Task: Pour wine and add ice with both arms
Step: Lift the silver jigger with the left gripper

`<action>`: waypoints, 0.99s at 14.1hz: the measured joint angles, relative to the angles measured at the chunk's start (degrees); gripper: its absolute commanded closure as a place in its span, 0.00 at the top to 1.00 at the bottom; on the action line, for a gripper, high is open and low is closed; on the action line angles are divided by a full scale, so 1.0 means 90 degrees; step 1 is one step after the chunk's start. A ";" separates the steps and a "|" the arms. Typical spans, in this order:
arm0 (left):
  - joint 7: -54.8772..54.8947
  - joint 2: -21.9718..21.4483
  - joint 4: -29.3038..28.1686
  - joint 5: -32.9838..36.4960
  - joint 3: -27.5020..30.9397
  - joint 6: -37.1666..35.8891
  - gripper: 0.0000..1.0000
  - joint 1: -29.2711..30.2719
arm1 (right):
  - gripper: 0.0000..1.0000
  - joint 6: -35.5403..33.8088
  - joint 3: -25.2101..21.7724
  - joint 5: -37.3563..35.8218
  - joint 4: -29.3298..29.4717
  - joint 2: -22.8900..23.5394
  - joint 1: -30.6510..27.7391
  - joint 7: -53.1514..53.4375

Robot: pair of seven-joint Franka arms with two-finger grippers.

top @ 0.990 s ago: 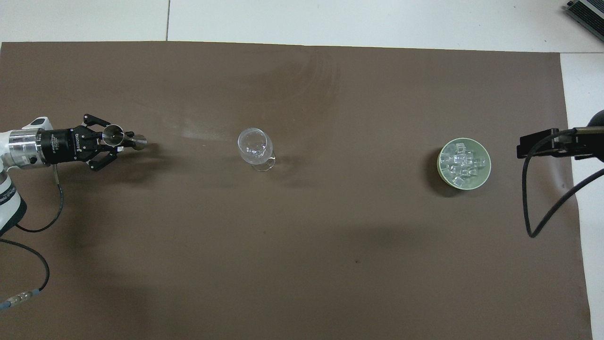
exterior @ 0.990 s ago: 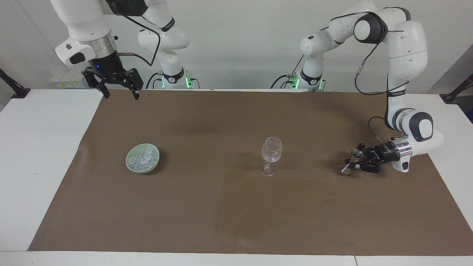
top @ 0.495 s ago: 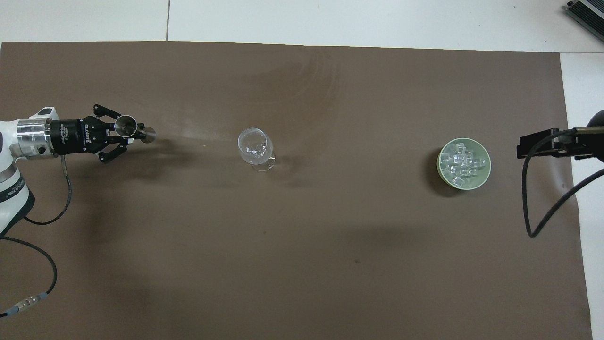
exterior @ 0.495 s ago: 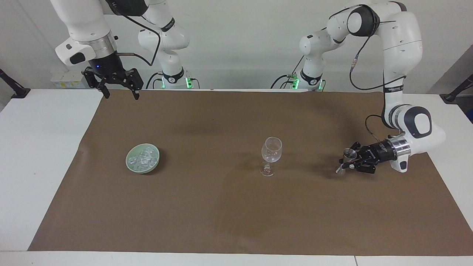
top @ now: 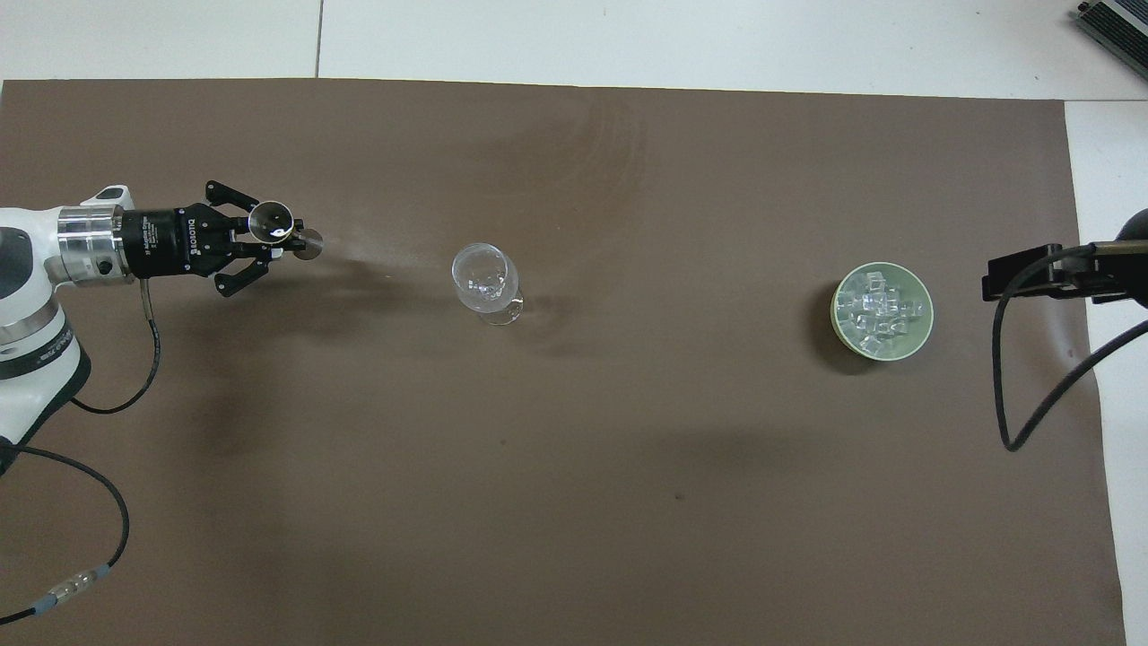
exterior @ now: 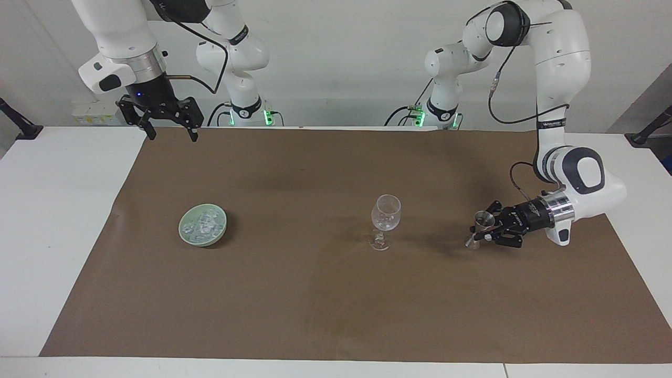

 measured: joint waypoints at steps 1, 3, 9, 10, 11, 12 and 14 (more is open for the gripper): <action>-0.0035 -0.0050 0.0000 -0.0005 0.0000 0.0010 0.00 -0.0063 | 1.00 0.0000 0.0000 0.0000 0.0000 0.0000 0.0000 0.0000; -0.0150 -0.0144 0.0000 -0.0010 -0.0002 0.0096 0.00 -0.0191 | 1.00 0.0000 0.0000 0.0000 0.0000 0.0000 0.0000 0.0000; -0.0486 -0.0439 0.0000 -0.0015 0.0003 0.0577 0.00 -0.0653 | 1.00 0.0000 0.0000 0.0000 0.0000 0.0000 0.0000 0.0000; -0.0600 -0.0513 0.0000 -0.0015 0.0004 0.0683 0.00 -0.0753 | 1.00 0.0000 0.0000 0.0000 0.0000 0.0000 0.0000 0.0000; -0.0727 -0.0589 0.0000 -0.0016 0.0003 0.0791 0.00 -0.0852 | 1.00 0.0000 0.0000 0.0000 0.0000 0.0000 0.0000 0.0000; -0.0829 -0.0664 0.0000 -0.0016 0.0004 0.0915 0.00 -0.0953 | 1.00 0.0000 0.0000 0.0000 0.0000 0.0000 0.0000 0.0000; -0.0957 -0.0783 -0.0007 -0.0016 0.0003 0.1161 0.00 -0.1164 | 1.00 0.0000 0.0000 0.0000 0.0000 0.0000 0.0000 0.0000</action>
